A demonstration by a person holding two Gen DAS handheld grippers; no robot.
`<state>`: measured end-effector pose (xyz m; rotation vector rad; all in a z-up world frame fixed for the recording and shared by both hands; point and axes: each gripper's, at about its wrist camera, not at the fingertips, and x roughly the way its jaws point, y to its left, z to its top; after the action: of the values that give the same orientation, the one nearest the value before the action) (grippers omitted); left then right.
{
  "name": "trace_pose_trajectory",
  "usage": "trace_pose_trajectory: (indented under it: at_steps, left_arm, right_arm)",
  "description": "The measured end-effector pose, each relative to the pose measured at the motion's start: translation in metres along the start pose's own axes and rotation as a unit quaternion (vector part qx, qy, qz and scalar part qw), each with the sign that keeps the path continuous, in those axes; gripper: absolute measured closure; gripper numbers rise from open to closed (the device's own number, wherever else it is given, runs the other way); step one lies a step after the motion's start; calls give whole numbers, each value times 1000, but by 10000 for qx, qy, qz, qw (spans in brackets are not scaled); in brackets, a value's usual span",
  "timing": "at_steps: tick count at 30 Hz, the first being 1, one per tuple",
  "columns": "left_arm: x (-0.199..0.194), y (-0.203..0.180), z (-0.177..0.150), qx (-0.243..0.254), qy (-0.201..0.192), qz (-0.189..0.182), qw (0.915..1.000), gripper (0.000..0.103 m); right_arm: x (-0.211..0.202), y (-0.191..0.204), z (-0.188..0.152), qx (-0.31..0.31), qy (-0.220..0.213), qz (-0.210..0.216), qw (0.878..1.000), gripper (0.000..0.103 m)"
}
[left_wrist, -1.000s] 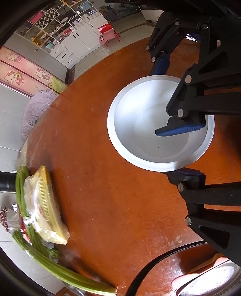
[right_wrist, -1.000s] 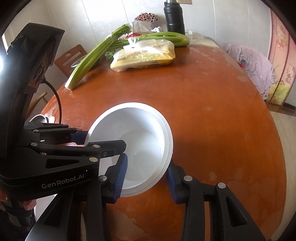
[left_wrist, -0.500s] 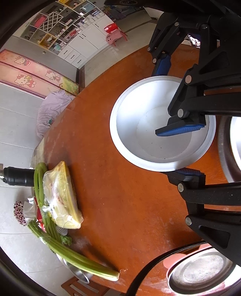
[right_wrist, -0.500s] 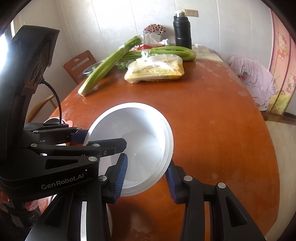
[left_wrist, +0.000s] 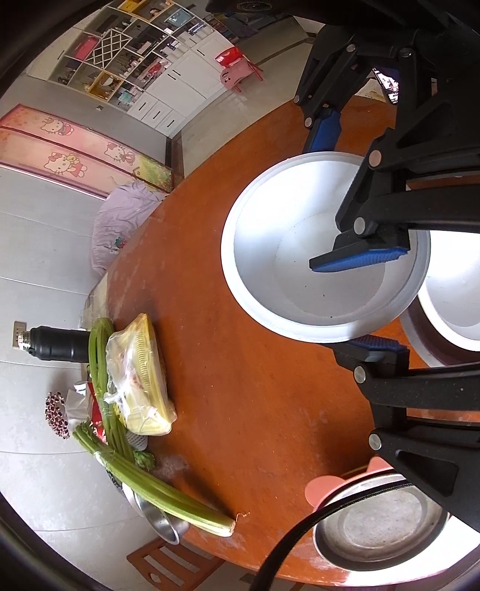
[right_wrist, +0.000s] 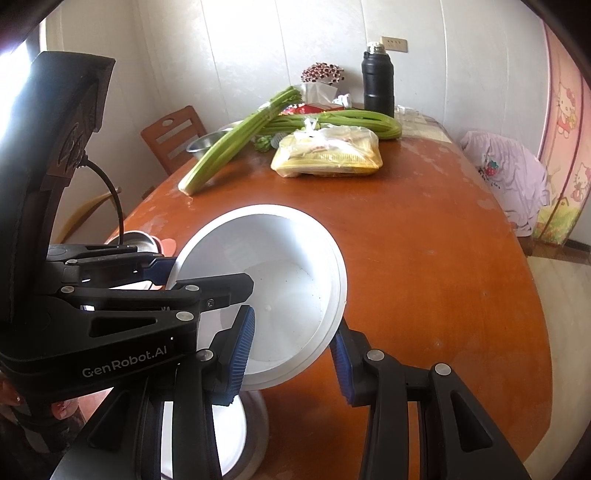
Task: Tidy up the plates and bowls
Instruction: 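Lift the red-printed bowl with the left gripper over the nested bowls, then lower the red-printed bowl into the white bowl and open the left gripper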
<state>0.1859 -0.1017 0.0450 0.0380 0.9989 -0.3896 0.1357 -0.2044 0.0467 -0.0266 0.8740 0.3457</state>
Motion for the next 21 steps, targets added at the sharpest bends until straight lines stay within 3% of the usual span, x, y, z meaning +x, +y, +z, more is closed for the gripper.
trace_pose_trajectory:
  at_steps: [21]
  left_arm:
    - [-50,6,-42,-1,-345,72,9994,72]
  right_arm:
    - [-34,43,-20,-219,-249,-10,9994,60]
